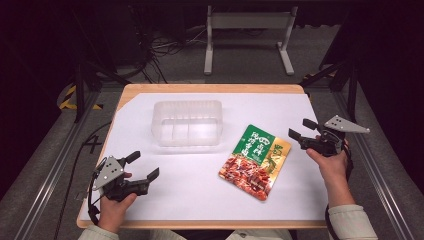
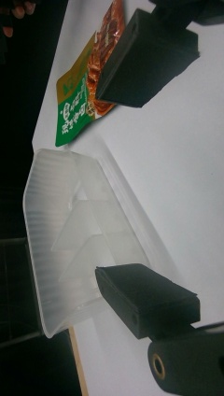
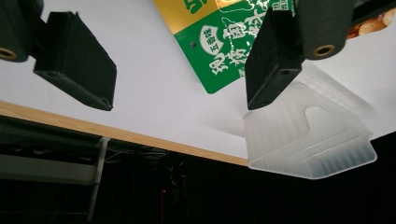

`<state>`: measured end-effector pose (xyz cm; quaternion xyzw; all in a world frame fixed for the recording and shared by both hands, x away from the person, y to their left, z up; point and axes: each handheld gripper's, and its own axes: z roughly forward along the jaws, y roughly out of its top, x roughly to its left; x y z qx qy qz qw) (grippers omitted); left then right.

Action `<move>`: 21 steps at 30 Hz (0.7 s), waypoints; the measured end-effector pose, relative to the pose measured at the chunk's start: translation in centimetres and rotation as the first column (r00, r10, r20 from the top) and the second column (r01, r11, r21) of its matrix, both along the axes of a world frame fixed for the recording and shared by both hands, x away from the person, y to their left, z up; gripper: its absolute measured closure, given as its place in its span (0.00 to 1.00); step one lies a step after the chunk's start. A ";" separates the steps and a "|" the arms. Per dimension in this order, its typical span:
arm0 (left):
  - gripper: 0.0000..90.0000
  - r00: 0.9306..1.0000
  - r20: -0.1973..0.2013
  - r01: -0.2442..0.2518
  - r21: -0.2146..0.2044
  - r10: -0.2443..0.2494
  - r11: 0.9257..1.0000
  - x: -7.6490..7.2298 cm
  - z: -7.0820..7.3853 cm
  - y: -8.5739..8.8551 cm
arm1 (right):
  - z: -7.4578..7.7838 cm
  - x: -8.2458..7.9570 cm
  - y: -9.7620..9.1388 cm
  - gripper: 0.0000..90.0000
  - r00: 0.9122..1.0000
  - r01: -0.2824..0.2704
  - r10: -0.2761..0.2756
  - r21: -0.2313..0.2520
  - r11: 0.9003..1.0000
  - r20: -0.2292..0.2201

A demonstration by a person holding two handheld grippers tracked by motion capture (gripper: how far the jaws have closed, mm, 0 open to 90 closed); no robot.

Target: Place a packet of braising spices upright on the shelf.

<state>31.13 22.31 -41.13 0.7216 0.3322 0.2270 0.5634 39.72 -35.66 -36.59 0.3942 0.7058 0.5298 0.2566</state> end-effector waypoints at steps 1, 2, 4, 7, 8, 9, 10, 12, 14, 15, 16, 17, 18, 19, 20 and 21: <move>0.16 1.000 0.000 0.000 0.001 0.000 1.000 0.0 0.0 0.0 | -0.1 0.1 0.0 0.28 1.000 0.000 0.000 0.001 1.000 -0.001; 0.16 1.000 0.003 -0.001 -0.002 0.001 1.000 0.0 0.0 0.0 | -0.2 0.1 0.0 0.28 1.000 0.000 0.001 0.005 1.000 -0.006; 0.16 1.000 0.002 -0.001 -0.002 0.001 1.000 0.0 0.0 -0.1 | -0.6 0.4 -0.1 0.28 1.000 0.005 -0.005 -0.002 1.000 -0.020; 0.16 1.000 0.004 -0.001 0.000 0.001 1.000 0.0 0.0 -0.1 | -1.2 0.6 -0.3 0.28 0.999 0.009 -0.009 0.000 1.000 -0.046; 0.16 1.000 0.004 -0.001 0.000 0.001 1.000 0.0 0.0 -0.1 | -1.4 0.8 -0.4 0.28 0.999 0.013 -0.013 -0.003 1.000 -0.053; 0.16 1.000 0.004 -0.001 0.001 0.001 1.000 0.0 0.0 -0.1 | -1.6 0.9 -0.5 0.28 0.998 0.014 -0.014 -0.007 1.000 -0.059; 0.16 1.000 0.003 -0.001 0.002 0.001 1.000 0.0 0.0 -0.1 | -1.8 1.0 -0.5 0.28 0.997 0.017 -0.018 -0.009 1.000 -0.072; 0.16 1.000 0.003 -0.001 0.003 0.001 1.000 0.0 0.0 -0.1 | -2.2 1.3 -0.6 0.28 0.996 0.023 -0.026 -0.031 0.999 -0.086; 0.16 1.000 0.003 0.000 0.004 0.000 1.000 0.0 0.0 -0.1 | -2.5 1.4 -0.7 0.28 0.994 0.025 -0.029 -0.043 0.999 -0.104; 0.16 1.000 0.003 0.000 0.004 0.000 1.000 0.0 0.0 -0.1 | -2.6 1.5 -0.7 0.29 0.993 0.027 -0.032 -0.047 0.999 -0.115; 0.16 1.000 0.003 0.001 0.004 -0.001 1.000 0.0 -0.1 -0.1 | -2.7 1.5 -0.7 0.30 0.991 0.030 -0.036 -0.055 0.998 -0.129; 0.16 1.000 0.003 0.001 0.004 -0.001 1.000 0.0 -0.1 -0.1 | -2.7 1.5 -0.7 0.30 0.991 0.030 -0.036 -0.055 0.998 -0.129; 0.16 1.000 0.001 0.002 0.006 -0.002 1.000 0.0 -0.1 -0.1 | -2.9 1.6 -0.8 0.33 0.987 0.026 -0.035 -0.062 0.998 -0.156; 0.16 1.000 0.001 0.002 0.006 -0.002 1.000 0.0 -0.1 -0.1 | -2.9 1.6 -0.8 0.33 0.987 0.026 -0.035 -0.062 0.998 -0.156; 0.16 1.000 0.003 0.001 0.008 -0.001 1.000 0.0 -0.1 -0.1 | -3.2 1.8 -0.8 0.37 0.982 0.014 -0.030 -0.087 0.996 -0.187; 0.16 1.000 0.004 0.003 0.009 -0.003 1.000 0.0 -0.1 -0.1 | -3.3 1.9 -0.8 0.37 0.979 0.015 -0.034 -0.096 0.995 -0.200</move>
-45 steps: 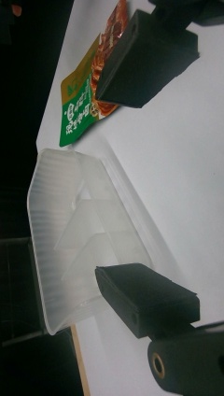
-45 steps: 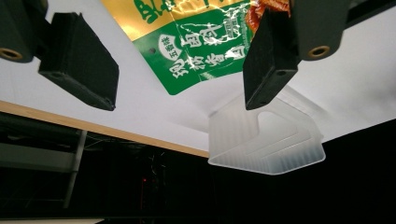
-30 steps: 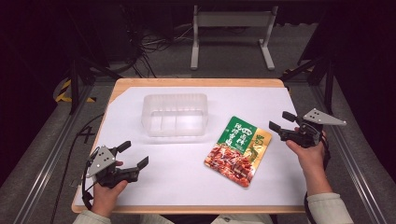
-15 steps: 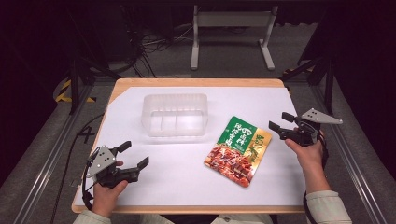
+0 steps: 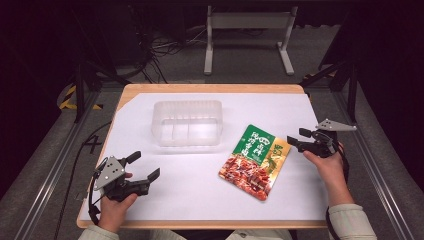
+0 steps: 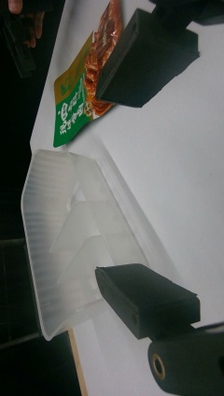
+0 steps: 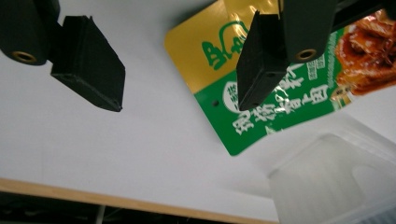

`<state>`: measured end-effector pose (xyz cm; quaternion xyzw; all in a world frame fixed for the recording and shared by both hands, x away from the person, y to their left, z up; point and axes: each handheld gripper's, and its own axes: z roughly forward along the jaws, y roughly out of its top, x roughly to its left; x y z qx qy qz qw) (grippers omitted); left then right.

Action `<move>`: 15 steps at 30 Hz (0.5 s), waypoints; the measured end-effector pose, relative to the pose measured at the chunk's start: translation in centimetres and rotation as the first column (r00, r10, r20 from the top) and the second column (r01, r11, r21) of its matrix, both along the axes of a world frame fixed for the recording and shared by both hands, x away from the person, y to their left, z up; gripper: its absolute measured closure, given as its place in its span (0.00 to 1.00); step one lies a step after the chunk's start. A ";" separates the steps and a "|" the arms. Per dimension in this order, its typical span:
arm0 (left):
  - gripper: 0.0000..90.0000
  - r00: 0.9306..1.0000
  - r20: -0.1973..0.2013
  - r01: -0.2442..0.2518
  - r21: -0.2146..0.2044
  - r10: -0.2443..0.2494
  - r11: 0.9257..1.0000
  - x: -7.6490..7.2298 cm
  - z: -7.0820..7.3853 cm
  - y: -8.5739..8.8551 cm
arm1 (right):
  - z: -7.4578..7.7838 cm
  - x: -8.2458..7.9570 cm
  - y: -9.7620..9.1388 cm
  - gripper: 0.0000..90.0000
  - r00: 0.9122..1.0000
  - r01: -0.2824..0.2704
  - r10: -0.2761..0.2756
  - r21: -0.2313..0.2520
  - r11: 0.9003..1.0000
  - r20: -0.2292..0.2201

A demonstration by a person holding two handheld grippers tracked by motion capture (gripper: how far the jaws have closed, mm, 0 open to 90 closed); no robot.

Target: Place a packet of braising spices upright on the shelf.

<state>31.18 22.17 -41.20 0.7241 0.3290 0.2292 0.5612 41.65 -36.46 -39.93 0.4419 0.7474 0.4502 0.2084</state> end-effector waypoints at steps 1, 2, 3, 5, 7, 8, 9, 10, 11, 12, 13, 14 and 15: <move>0.16 1.000 -0.001 0.000 0.004 0.000 1.000 0.0 0.0 0.0 | -0.1 0.1 0.0 0.37 1.000 0.001 -0.001 -0.007 1.000 -0.012; 0.16 1.000 -0.001 0.000 0.004 0.000 1.000 0.0 0.0 0.0 | -0.3 0.1 0.0 0.37 1.000 0.001 -0.002 -0.013 1.000 -0.026; 0.16 1.000 -0.002 0.002 0.005 -0.002 1.000 0.0 0.0 0.0 | -0.5 0.3 0.0 0.38 0.999 -0.003 0.003 -0.019 1.000 -0.037; 0.16 1.000 -0.002 0.000 0.003 0.000 1.000 0.0 0.0 -0.1 | -0.8 0.5 0.0 0.38 0.998 -0.002 0.000 -0.029 1.000 -0.062; 0.16 1.000 -0.003 0.000 0.012 0.000 1.000 -0.1 0.0 0.0 | -1.1 0.7 0.0 0.38 0.997 -0.006 0.004 -0.033 0.999 -0.076; 0.16 1.000 -0.005 0.001 0.014 -0.001 1.000 -0.2 0.0 0.0 | -1.2 0.7 0.0 0.38 0.996 -0.004 0.001 -0.031 0.999 -0.088; 0.16 1.000 0.000 -0.003 0.012 0.003 1.000 -0.3 -0.1 0.0 | -1.4 0.9 0.0 0.38 0.995 -0.007 0.004 -0.033 0.999 -0.096; 0.16 1.000 -0.007 -0.007 0.016 0.007 1.000 -0.5 0.0 0.2 | -1.5 1.0 0.1 0.38 0.994 -0.007 0.004 -0.034 0.999 -0.105; 0.16 1.000 -0.003 -0.011 0.013 0.011 1.000 -0.6 0.0 0.3 | -1.7 1.2 0.1 0.38 0.993 -0.009 0.005 -0.031 0.999 -0.114; 0.16 1.000 0.000 -0.013 0.012 0.013 1.000 -0.7 0.0 0.4 | -1.8 1.3 0.2 0.39 0.993 -0.014 0.010 -0.033 0.999 -0.122; 0.16 1.000 0.000 -0.013 0.012 0.013 1.000 -0.7 0.0 0.4 | -1.9 1.4 0.3 0.38 0.992 -0.019 0.014 -0.038 0.999 -0.128; 0.16 1.000 -0.004 -0.018 0.012 0.018 1.000 -0.8 0.0 0.6 | -2.1 1.5 0.4 0.38 0.990 -0.024 0.019 -0.040 0.999 -0.136; 0.16 1.000 -0.002 -0.021 0.006 0.021 1.000 -0.8 -0.1 0.6 | -2.2 1.5 0.4 0.38 0.990 -0.027 0.021 -0.043 0.999 -0.141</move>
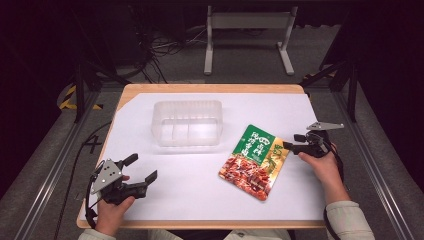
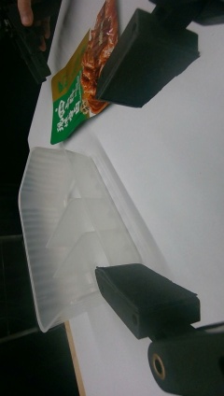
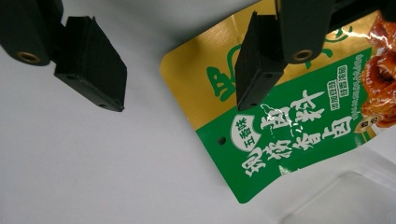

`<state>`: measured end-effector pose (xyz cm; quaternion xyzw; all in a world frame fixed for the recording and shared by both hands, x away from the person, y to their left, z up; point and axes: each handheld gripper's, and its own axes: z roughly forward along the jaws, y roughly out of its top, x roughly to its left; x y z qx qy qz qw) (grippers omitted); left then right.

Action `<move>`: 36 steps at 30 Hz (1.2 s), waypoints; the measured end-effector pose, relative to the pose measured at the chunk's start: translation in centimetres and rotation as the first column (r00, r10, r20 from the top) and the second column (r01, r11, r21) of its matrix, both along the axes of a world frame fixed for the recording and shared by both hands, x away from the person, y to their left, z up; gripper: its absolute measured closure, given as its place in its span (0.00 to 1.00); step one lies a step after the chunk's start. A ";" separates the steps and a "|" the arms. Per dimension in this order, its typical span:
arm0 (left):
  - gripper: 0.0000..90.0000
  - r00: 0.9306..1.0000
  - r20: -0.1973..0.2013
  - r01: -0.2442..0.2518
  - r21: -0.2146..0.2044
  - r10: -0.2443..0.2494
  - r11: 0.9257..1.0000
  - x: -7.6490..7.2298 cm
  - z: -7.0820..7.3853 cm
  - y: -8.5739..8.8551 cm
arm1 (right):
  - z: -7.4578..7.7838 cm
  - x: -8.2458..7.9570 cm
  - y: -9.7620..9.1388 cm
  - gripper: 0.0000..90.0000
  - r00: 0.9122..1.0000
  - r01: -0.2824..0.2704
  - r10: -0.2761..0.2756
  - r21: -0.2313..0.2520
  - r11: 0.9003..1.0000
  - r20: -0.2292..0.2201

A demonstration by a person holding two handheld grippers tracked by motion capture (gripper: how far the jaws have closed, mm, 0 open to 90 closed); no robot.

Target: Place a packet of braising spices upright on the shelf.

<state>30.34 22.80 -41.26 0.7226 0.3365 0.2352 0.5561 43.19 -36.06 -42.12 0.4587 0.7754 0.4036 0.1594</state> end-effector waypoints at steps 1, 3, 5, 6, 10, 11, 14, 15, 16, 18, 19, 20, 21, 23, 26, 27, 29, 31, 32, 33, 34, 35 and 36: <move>0.16 1.000 -0.002 -0.001 0.000 0.001 1.000 0.0 0.0 0.0 | -0.1 0.1 0.0 0.38 1.000 -0.003 0.003 0.003 1.000 -0.009; 0.16 1.000 -0.005 0.000 0.006 0.000 1.000 -0.1 0.0 0.1 | -0.3 0.2 0.1 0.38 1.000 -0.012 0.013 0.018 1.000 -0.026; 0.16 1.000 -0.004 0.000 0.002 0.000 1.000 -0.1 0.0 0.1 | -0.5 0.3 0.1 0.38 0.999 -0.022 0.023 0.029 0.999 -0.041; 0.16 1.000 -0.007 0.002 0.008 -0.002 1.000 -0.1 0.0 0.1 | -0.6 0.4 0.1 0.38 0.998 -0.025 0.027 0.032 0.999 -0.049; 0.16 1.000 -0.017 0.004 0.005 -0.004 1.000 -0.2 -0.1 0.0 | -0.9 0.5 0.2 0.39 0.996 -0.047 0.051 0.050 0.998 -0.078; 0.16 1.000 -0.017 0.004 0.005 -0.004 1.000 -0.2 -0.1 0.0 | -0.9 0.5 0.2 0.39 0.996 -0.047 0.051 0.050 0.998 -0.078; 0.16 1.000 -0.018 0.012 0.012 -0.012 1.000 0.0 -0.1 -0.1 | -1.2 0.7 0.2 0.40 0.991 -0.066 0.074 0.078 0.995 -0.113; 0.16 1.000 -0.023 0.016 0.016 -0.016 1.000 0.0 -0.1 -0.1 | -1.3 0.7 0.2 0.40 0.990 -0.067 0.076 0.080 0.994 -0.117; 0.16 1.000 -0.019 0.017 0.015 -0.017 1.000 0.0 -0.2 -0.2 | -1.3 0.7 0.2 0.40 0.989 -0.069 0.079 0.085 0.994 -0.121; 0.16 1.000 -0.019 0.019 0.018 -0.018 1.000 0.0 -0.2 -0.2 | -1.3 0.7 0.2 0.40 0.989 -0.072 0.083 0.091 0.993 -0.126; 0.16 1.000 -0.018 0.020 0.017 -0.019 1.000 0.0 -0.2 -0.3 | -1.3 0.7 0.2 0.40 0.988 -0.073 0.084 0.094 0.993 -0.127; 0.16 1.000 -0.018 0.020 0.017 -0.019 1.000 0.0 -0.2 -0.3 | -1.3 0.7 0.1 0.41 0.988 -0.072 0.085 0.099 0.992 -0.127; 0.16 1.000 -0.021 0.020 0.016 -0.020 1.000 0.0 -0.2 -0.3 | -1.2 0.7 0.1 0.42 0.989 -0.072 0.085 0.102 0.992 -0.125; 0.16 1.000 -0.023 0.021 0.017 -0.021 1.000 0.0 -0.2 -0.3 | -1.1 0.6 0.0 0.45 0.989 -0.069 0.082 0.111 0.991 -0.121; 0.16 1.000 -0.022 0.021 0.021 -0.021 1.000 0.0 -0.2 -0.3 | -0.8 0.5 -0.2 0.49 0.989 -0.070 0.086 0.130 0.989 -0.119; 0.16 1.000 -0.022 0.023 0.022 -0.022 0.999 0.0 -0.2 -0.3 | -0.7 0.5 -0.2 0.50 0.989 -0.075 0.091 0.134 0.988 -0.116; 0.16 0.999 -0.023 0.024 0.027 -0.023 0.999 0.0 -0.2 -0.3 | -0.5 0.4 -0.2 0.53 0.988 -0.083 0.101 0.146 0.986 -0.117; 0.16 0.999 -0.028 0.024 0.026 -0.024 0.999 0.0 -0.2 -0.4 | -0.3 0.3 -0.1 0.56 0.985 -0.101 0.123 0.167 0.981 -0.125; 0.16 0.999 -0.026 0.025 0.036 -0.024 0.999 0.1 -0.2 -0.4 | -0.2 0.3 0.0 0.57 0.983 -0.113 0.135 0.166 0.980 -0.126; 0.16 0.999 -0.026 0.025 0.036 -0.024 0.999 0.1 -0.2 -0.4 | -0.2 0.3 0.0 0.57 0.983 -0.113 0.135 0.166 0.980 -0.126; 0.16 0.999 -0.028 0.027 0.031 -0.026 0.999 0.0 -0.2 -0.4 | -0.1 0.3 0.2 0.58 0.981 -0.126 0.148 0.164 0.978 -0.127; 0.16 0.999 -0.029 0.027 0.031 -0.026 0.999 0.0 -0.2 -0.4 | -0.1 0.2 0.4 0.58 0.979 -0.138 0.160 0.164 0.977 -0.130; 0.16 0.999 -0.028 0.028 0.031 -0.027 0.999 0.0 -0.3 -0.5 | 0.0 0.2 0.6 0.58 0.976 -0.150 0.172 0.164 0.975 -0.130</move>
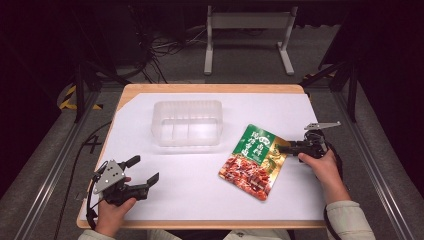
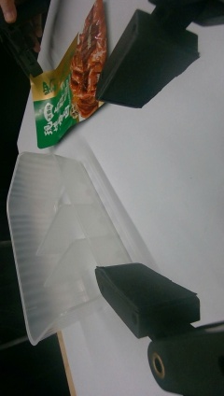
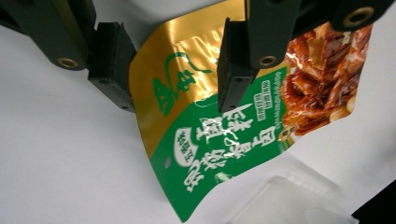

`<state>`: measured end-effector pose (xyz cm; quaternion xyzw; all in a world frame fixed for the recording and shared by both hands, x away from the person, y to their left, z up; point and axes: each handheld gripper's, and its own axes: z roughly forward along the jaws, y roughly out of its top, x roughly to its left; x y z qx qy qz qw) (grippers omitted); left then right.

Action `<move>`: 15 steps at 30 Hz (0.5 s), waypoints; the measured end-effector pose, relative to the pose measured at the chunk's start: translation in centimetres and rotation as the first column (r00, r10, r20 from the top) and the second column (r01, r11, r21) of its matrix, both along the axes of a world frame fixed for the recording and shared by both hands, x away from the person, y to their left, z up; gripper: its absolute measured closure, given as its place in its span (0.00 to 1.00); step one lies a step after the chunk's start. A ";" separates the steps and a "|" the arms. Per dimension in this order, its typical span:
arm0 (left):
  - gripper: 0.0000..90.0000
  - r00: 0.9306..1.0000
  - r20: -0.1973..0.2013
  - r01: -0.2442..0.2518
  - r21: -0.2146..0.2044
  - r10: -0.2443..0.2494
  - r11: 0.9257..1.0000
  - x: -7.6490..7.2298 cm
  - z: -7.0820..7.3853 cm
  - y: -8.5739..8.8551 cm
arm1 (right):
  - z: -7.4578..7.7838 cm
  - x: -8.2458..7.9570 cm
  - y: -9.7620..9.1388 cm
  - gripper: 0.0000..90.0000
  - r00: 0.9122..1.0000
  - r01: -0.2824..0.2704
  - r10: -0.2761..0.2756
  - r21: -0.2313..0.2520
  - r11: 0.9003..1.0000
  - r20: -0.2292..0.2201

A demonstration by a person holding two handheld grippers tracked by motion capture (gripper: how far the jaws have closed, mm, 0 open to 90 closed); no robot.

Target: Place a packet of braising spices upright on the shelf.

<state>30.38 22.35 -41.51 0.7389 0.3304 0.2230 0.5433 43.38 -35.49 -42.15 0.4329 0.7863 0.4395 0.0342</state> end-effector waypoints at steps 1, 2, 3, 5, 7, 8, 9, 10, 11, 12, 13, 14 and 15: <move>0.16 1.000 0.002 0.001 -0.002 -0.001 1.000 0.0 0.0 0.0 | 0.0 0.0 0.2 0.58 1.000 -0.013 0.013 -0.007 1.000 0.003; 0.16 1.000 0.002 0.001 -0.002 -0.001 1.000 0.0 0.0 0.0 | 0.0 0.0 0.5 0.58 1.000 -0.024 0.024 -0.015 1.000 0.004; 0.16 1.000 0.002 0.002 -0.001 -0.002 1.000 0.0 0.0 -0.1 | 0.0 0.0 0.7 0.58 0.999 -0.035 0.035 -0.023 0.999 0.008; 0.16 1.000 0.003 0.001 0.000 -0.001 1.000 0.0 0.0 -0.1 | 0.0 0.0 1.0 0.58 0.999 -0.054 0.054 -0.024 0.998 0.002; 0.16 1.000 0.004 0.002 0.004 -0.002 1.000 0.0 -0.1 -0.1 | -0.3 0.1 1.4 0.55 0.997 -0.079 0.079 -0.021 0.997 0.000; 0.16 1.000 0.003 0.004 0.007 -0.004 1.000 0.0 0.0 -0.1 | -0.4 0.1 1.7 0.54 0.995 -0.096 0.096 -0.025 0.995 -0.008; 0.16 1.000 0.003 0.004 0.008 -0.004 1.000 0.0 0.0 -0.1 | -0.7 0.2 2.1 0.53 0.994 -0.107 0.106 -0.045 0.993 -0.009; 0.16 1.000 0.003 0.004 0.009 -0.004 1.000 0.0 0.0 -0.1 | -0.8 0.2 2.3 0.52 0.994 -0.108 0.108 -0.058 0.992 -0.012; 0.16 1.000 0.002 0.005 0.008 -0.005 1.000 0.0 -0.1 -0.1 | -1.0 0.3 2.5 0.52 0.993 -0.114 0.114 -0.069 0.991 -0.015; 0.16 1.000 0.001 0.004 0.010 -0.004 1.000 0.0 -0.1 -0.1 | -1.2 0.4 2.7 0.52 0.993 -0.115 0.114 -0.077 0.990 -0.020; 0.16 1.000 0.003 0.004 0.011 -0.004 1.000 0.0 -0.1 -0.1 | -1.3 0.4 2.9 0.52 0.993 -0.118 0.117 -0.085 0.989 -0.020; 0.16 1.000 0.002 0.004 0.011 -0.004 1.000 0.0 -0.1 -0.1 | -1.4 0.4 3.0 0.53 0.993 -0.118 0.117 -0.091 0.989 -0.021; 0.16 1.000 0.000 0.003 0.009 -0.003 1.000 0.0 -0.1 -0.2 | -1.4 0.4 3.1 0.54 0.993 -0.117 0.116 -0.098 0.988 -0.020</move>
